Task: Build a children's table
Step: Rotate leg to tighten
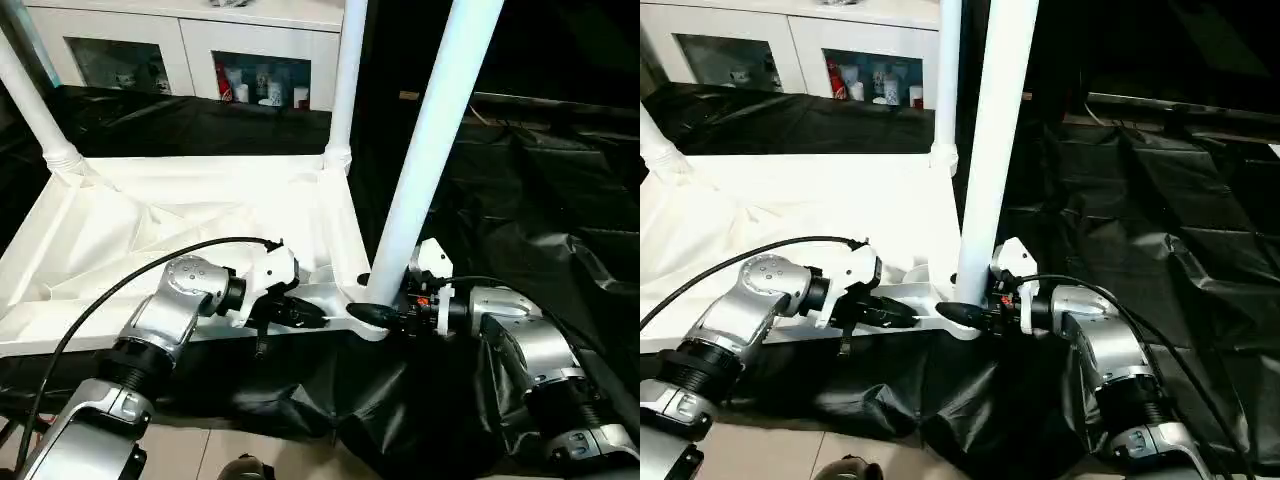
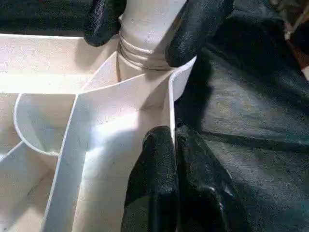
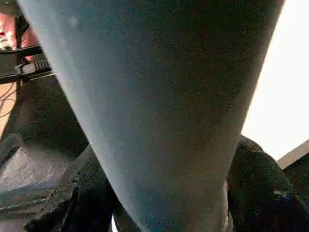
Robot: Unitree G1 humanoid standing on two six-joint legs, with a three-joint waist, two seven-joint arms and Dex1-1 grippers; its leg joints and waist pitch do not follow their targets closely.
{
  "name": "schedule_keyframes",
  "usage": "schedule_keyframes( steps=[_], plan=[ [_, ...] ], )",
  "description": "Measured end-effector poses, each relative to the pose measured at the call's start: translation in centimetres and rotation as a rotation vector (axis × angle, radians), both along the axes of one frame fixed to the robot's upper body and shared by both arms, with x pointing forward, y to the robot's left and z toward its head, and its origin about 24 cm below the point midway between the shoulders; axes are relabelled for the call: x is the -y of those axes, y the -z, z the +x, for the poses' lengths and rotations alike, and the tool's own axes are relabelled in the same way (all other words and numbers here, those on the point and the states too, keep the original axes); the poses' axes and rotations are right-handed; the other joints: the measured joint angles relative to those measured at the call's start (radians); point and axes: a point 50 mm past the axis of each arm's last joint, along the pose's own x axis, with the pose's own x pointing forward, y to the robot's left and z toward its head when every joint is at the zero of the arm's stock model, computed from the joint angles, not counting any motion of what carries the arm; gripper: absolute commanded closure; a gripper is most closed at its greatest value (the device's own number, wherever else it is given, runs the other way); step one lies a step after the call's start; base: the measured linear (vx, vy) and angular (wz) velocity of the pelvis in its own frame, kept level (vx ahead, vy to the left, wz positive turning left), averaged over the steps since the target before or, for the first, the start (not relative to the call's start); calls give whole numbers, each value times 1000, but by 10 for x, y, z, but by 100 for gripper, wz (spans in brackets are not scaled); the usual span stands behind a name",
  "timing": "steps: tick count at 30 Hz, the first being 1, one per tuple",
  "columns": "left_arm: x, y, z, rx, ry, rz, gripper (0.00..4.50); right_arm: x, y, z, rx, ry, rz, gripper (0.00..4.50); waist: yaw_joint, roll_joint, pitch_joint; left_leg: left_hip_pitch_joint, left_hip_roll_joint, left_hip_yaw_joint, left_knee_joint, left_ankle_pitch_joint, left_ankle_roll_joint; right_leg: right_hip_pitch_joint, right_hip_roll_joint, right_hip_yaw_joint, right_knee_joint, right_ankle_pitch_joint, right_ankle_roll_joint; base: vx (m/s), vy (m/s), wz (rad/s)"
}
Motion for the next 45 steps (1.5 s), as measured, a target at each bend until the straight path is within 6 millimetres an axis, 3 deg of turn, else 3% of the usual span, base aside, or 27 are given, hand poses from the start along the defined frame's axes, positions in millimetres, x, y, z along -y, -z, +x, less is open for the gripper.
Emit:
schedule_keyframes(
  steps=[5,10,16,17,19,21,23,25,30,40,45],
  plan=[
    [6,0,9,18,-91,4,450,-4,4,9,9,176,23,191,-9,0,-1,1,0,0,0,0,0,0,0,0,0,0,0,0,0,0],
    [10,0,21,24,-211,2,450,-19,6,24,10,414,49,193,-29,1,-1,2,0,0,0,0,0,0,0,1,1,0,0,0,0,0],
    [22,0,34,47,-321,13,450,-30,6,41,3,625,33,193,-28,1,-2,4,0,0,1,0,-1,3,0,1,1,1,-1,0,0,0],
    [24,0,36,51,-341,14,450,-33,6,45,2,659,30,158,-28,1,-2,5,0,0,1,0,-1,3,0,1,1,1,-1,0,0,0],
    [26,0,38,53,-363,11,450,-35,5,49,4,691,25,158,-28,1,-2,5,0,0,1,0,-1,3,0,1,1,1,-1,0,0,0],
    [27,0,39,60,-363,12,450,-36,4,51,3,696,24,118,-28,0,-2,4,0,0,0,0,-1,3,0,1,0,1,-1,0,0,0],
    [25,-1,39,64,-346,12,450,-37,3,50,0,661,40,117,-29,1,-1,3,0,0,-1,0,-1,2,0,1,0,1,-1,0,0,0],
    [23,-2,38,65,-329,10,450,-36,2,49,4,635,44,87,-31,1,-1,2,0,0,-1,0,0,1,0,0,0,1,-1,0,0,0],
    [15,-2,32,55,-256,7,450,-24,2,39,25,454,26,87,-27,1,-1,1,0,0,-4,0,0,0,0,0,-2,0,-1,0,0,0],
    [2,-2,9,13,-32,6,450,-2,1,8,6,42,-35,87,-1,1,-1,0,0,0,-3,0,0,0,0,0,-3,1,-1,0,0,0],
    [-2,-1,5,-13,14,10,450,2,1,3,-16,-19,-34,129,5,1,-1,0,0,0,-2,0,0,1,0,0,-3,1,-1,0,0,0]
  ],
)
